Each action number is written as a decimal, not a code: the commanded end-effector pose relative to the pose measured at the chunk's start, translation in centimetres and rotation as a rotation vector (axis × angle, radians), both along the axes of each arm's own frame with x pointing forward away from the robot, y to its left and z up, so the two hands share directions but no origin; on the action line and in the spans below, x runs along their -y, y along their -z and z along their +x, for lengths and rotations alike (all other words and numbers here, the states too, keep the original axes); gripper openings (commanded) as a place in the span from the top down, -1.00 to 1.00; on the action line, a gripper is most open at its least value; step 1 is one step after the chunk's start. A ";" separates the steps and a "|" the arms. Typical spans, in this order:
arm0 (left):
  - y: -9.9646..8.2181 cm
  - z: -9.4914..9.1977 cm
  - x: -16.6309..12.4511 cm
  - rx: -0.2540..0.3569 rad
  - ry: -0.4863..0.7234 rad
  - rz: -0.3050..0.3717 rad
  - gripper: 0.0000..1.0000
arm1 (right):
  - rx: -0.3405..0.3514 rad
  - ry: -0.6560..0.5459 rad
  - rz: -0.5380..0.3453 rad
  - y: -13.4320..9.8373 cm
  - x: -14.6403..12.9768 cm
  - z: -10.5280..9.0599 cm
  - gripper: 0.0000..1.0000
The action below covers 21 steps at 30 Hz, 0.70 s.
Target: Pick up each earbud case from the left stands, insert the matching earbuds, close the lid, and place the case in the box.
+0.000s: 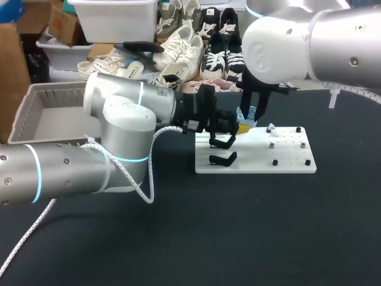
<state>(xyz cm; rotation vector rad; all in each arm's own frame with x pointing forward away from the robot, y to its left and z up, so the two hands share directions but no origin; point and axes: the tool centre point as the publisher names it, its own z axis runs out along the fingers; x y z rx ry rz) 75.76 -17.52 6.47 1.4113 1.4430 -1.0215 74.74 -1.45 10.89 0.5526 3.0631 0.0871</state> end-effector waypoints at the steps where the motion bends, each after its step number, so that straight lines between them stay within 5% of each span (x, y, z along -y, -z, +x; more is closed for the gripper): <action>1: 0.0 0.1 0.1 0.000 0.000 -0.001 1.00 | -0.001 0.000 0.000 0.1 -0.1 0.1 0.50; 10: 0.0 0.1 0.1 0.000 0.000 -0.001 1.00 | 0.029 -0.003 0.026 -0.7 0.2 -0.7 0.41; 21: 0.0 0.1 0.1 0.000 0.000 -0.001 1.00 | 0.259 -0.015 0.033 -4.6 3.4 -3.2 0.29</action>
